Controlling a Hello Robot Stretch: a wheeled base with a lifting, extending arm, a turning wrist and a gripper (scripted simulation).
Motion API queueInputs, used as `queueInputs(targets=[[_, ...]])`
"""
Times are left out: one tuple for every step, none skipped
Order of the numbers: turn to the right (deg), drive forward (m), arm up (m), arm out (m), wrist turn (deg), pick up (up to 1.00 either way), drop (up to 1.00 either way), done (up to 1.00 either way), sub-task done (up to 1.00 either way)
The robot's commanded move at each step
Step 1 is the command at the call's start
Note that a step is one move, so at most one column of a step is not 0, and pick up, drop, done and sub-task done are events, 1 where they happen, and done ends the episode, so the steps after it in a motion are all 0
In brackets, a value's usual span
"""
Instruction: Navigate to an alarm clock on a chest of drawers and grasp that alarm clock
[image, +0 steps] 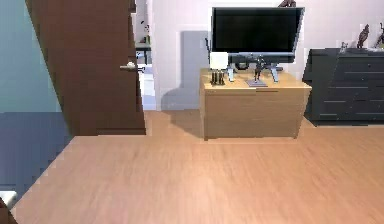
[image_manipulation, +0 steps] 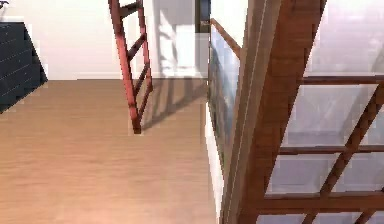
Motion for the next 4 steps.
queueInputs(targets=[[0.0,1.0,0.0,0.0,0.0,0.0,0.0,0.0,0.0],[-3.0,0.0,0.0,0.0,0.0,0.0,0.0,0.0,0.0],[0.0,0.95,0.0,0.0,0.0,0.0,0.0,0.0,0.0],[-21.0,0.0,0.0,0.0,0.0,0.0,0.0,0.0,0.0]])
